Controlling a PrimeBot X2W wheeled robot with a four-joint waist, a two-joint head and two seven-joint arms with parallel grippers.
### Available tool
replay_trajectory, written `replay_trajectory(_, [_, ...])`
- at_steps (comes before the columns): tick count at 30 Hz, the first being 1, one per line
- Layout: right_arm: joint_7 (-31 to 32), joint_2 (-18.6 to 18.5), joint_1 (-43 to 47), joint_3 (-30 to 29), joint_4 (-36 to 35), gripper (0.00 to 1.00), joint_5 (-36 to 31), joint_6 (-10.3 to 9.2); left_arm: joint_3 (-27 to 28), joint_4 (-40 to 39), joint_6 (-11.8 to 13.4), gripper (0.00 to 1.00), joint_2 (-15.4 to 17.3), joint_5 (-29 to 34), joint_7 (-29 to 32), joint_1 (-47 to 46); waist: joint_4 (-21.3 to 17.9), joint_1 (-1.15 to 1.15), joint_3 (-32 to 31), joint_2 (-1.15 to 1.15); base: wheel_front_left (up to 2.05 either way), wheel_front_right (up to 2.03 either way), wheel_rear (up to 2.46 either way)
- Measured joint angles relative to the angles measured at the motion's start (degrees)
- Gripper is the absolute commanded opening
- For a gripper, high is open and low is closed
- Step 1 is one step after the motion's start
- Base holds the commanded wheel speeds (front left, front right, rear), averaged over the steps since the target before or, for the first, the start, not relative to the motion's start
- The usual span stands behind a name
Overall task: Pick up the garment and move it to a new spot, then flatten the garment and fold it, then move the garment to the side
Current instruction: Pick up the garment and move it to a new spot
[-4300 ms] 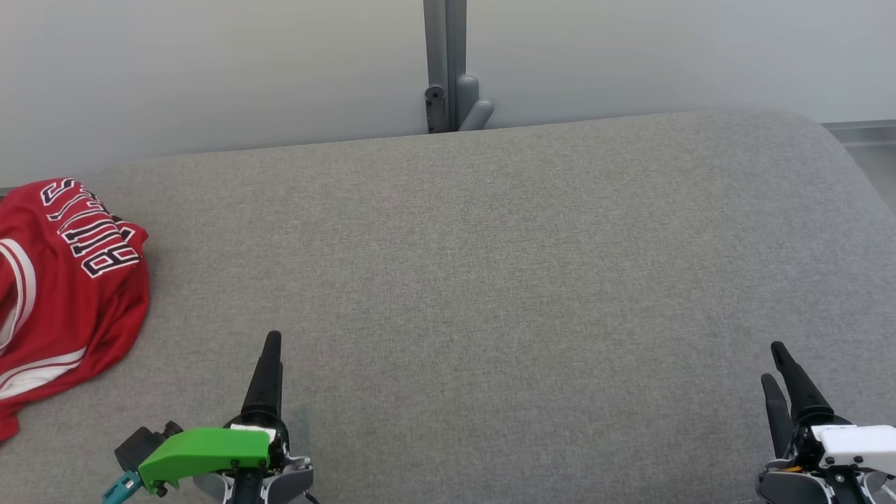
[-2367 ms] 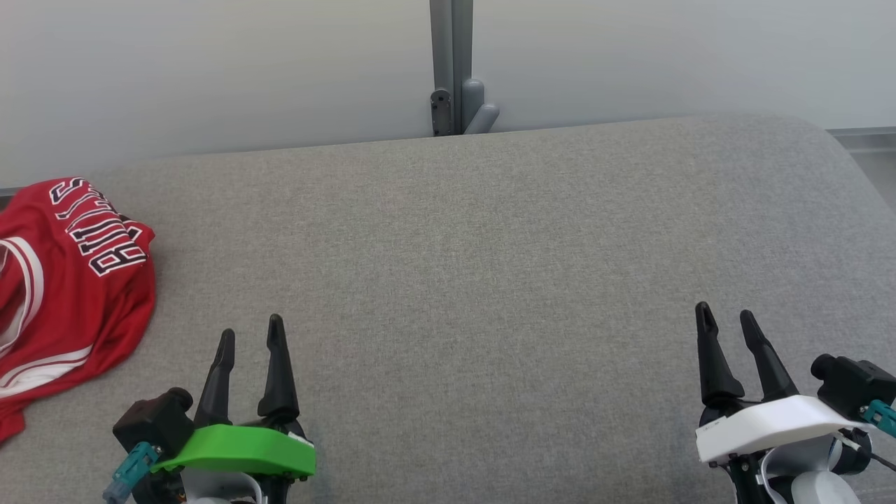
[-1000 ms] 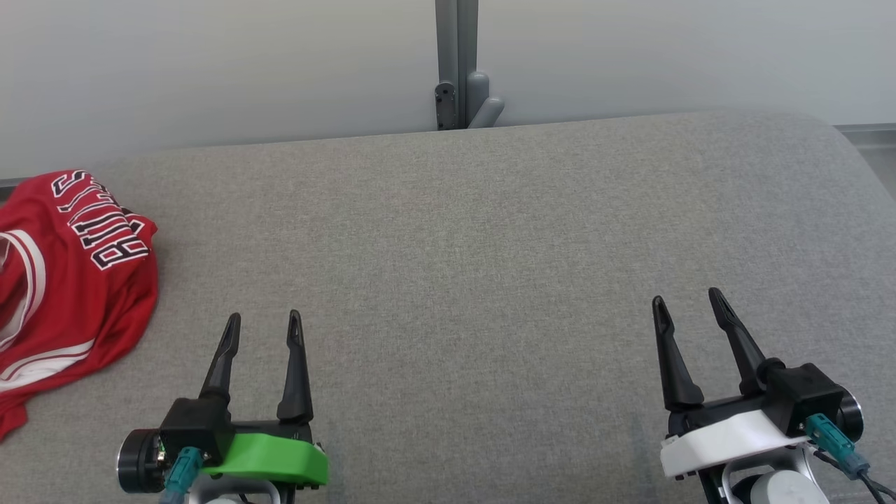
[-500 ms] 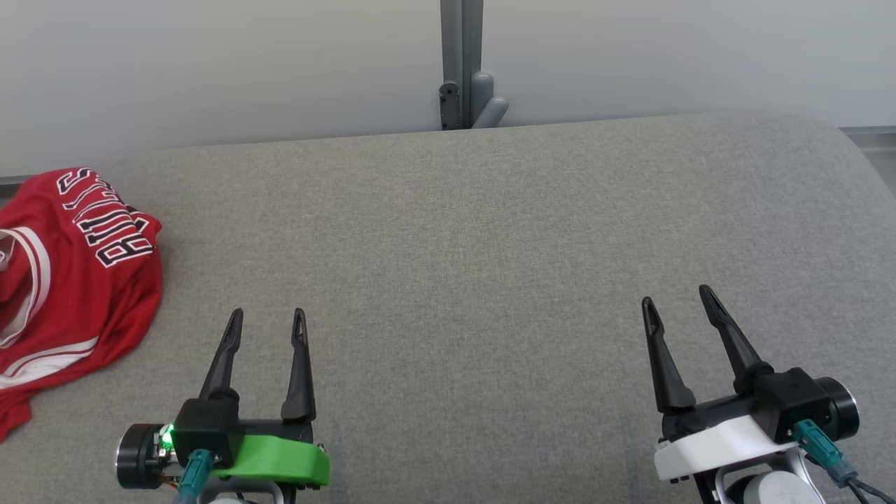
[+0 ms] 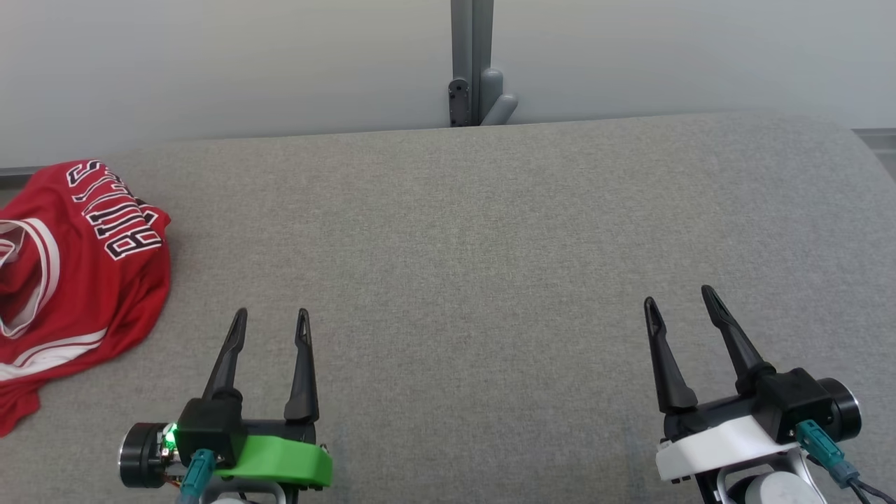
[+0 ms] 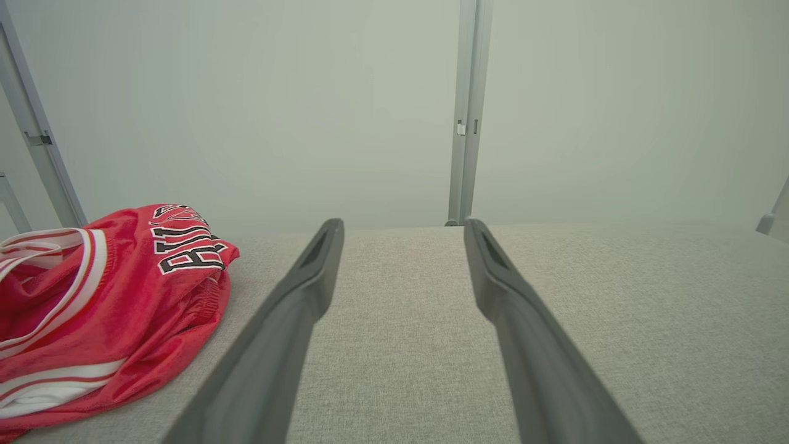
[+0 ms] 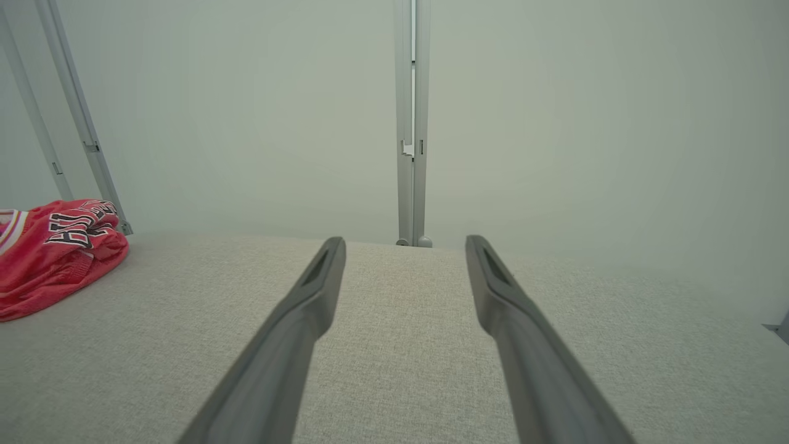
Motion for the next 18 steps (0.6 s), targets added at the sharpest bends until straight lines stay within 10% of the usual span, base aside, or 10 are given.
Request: replay_trajectory(18, [-0.01,-0.01,0.87,0.67,-0.11,1.0,-0.53,0.0,-0.07,0.04,1.38,1.0,0.02,-0.64,0.0,0.38,9.78,0.0,-0.15,0.0,0.0,0.0,0.0])
